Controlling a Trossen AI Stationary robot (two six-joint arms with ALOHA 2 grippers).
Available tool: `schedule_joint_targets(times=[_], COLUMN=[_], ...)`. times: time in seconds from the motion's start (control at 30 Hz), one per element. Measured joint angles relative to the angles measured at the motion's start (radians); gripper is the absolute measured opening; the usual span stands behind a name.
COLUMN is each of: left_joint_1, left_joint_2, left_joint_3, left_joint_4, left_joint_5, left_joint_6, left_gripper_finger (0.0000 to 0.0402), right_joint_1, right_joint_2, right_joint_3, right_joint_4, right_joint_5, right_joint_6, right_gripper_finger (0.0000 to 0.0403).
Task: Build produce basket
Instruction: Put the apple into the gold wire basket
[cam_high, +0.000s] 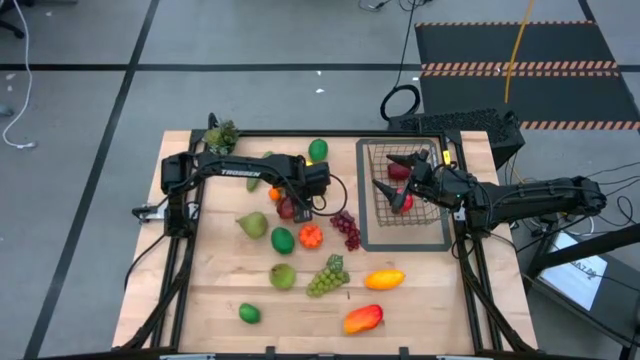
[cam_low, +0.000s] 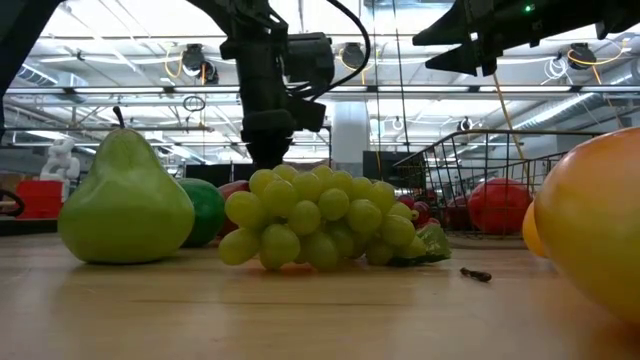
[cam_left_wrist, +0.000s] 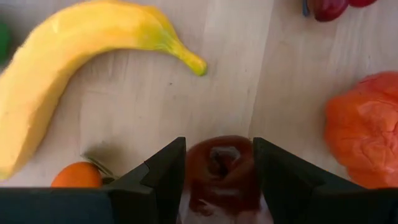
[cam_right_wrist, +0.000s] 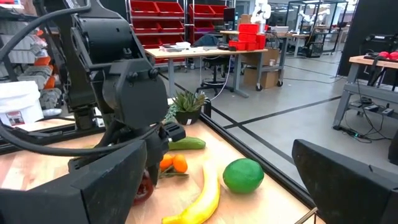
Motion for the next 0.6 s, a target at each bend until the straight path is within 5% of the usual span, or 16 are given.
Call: schedule_joint_targets(times=[0.6], left_joint_1=[0.031], left_joint_2=[0.005], left_joint_3=[0.0], left_joint_4=[0.004], left_joint_5=[0.082], left_joint_6=[0.016], left_gripper_finger=[0.0176], right_joint_1=[0.0], right_joint_2=[0.0], right_joint_3=[0.0], right_joint_4=[0.0], right_joint_5=[0.0], right_joint_6=[0.001], right_gripper_finger=[0.0398])
